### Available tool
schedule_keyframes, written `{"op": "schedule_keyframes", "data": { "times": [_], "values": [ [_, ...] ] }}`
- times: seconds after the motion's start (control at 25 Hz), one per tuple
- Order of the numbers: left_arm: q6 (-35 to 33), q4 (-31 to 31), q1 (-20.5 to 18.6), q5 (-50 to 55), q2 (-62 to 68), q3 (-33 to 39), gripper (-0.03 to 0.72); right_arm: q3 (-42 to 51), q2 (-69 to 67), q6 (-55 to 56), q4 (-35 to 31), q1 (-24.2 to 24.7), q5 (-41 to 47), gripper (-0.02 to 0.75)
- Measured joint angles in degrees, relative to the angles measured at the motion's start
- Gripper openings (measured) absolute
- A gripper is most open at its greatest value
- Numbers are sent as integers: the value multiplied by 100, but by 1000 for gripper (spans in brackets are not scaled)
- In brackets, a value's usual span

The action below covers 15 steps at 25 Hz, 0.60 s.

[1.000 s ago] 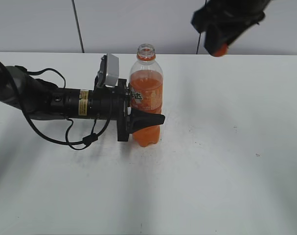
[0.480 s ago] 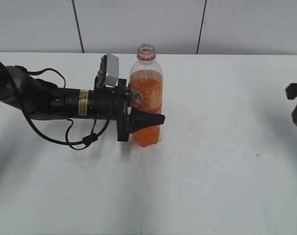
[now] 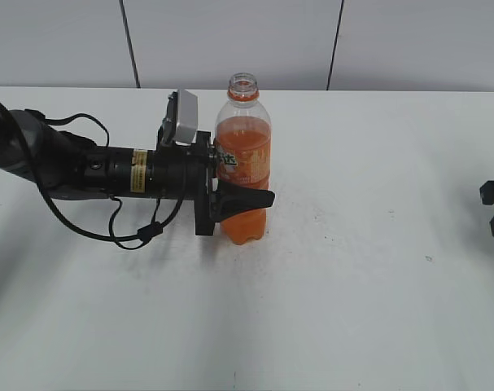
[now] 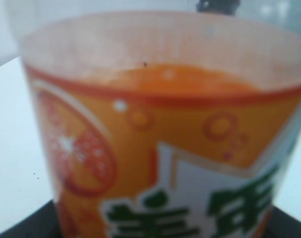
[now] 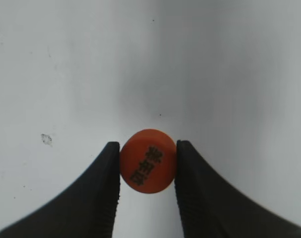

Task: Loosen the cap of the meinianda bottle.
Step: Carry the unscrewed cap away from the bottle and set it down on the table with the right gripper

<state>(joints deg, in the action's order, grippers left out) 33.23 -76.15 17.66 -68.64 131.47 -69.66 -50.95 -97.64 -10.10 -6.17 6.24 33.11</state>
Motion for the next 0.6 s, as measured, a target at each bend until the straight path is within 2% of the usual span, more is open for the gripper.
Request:
{"op": "schedule_keyframes", "data": {
  "times": [0.28,0.6],
  "values": [
    [0,0,0,0,0,0,418,-2,-611,-375,-289,0,-76,261],
    [0,0,0,-4,0,0,418,-6,-692,-401,-362,0,-93,281]
  ]
}}
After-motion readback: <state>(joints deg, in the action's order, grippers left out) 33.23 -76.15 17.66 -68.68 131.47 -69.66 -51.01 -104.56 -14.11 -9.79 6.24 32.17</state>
